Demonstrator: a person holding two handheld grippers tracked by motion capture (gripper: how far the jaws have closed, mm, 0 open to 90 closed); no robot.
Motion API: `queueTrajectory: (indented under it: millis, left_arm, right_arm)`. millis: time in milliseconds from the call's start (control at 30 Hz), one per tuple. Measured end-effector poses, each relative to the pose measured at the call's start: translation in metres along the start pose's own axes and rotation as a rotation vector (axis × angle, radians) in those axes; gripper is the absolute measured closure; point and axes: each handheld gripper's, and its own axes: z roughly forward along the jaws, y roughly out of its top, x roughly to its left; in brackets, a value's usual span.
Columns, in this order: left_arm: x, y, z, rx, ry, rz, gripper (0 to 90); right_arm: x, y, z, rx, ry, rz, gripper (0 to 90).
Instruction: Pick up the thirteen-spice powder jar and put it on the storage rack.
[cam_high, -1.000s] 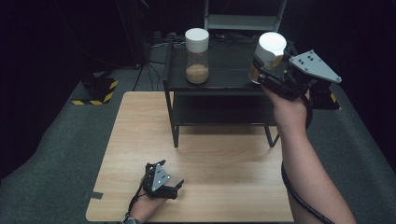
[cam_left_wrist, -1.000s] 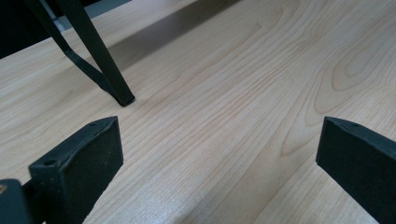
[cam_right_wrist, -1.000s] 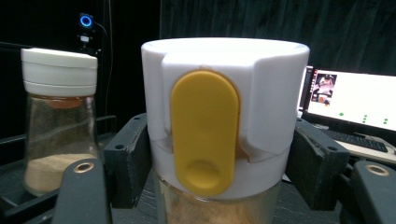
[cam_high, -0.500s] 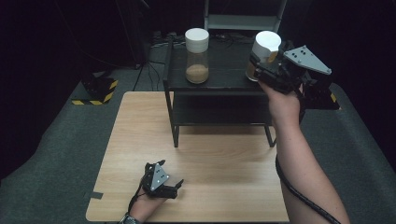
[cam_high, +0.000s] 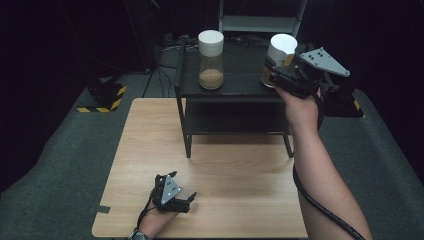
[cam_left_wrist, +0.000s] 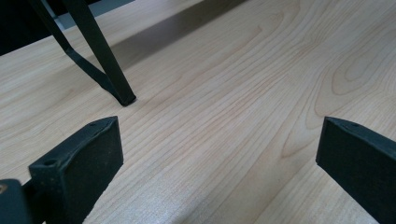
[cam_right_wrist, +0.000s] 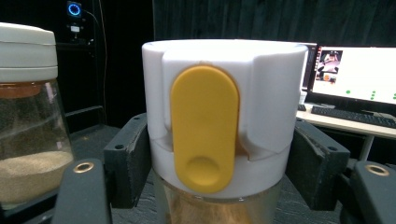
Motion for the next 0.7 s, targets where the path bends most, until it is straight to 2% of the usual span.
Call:
queueTrajectory:
  millis: [400,700]
  left_arm:
    - [0.0,-0.0004,-0.0003,-0.002,0.0,0.0,0.9]
    - [0.0001,-0.0003,-0.0001,-0.001,-0.001,0.002,0.9]
  right_arm:
    - [-0.0071,-0.0002,0.0088,0.007,0.009,0.047,29.5]
    - [-0.006,-0.0018,0.0096,0.004,0.002,0.041,29.2]
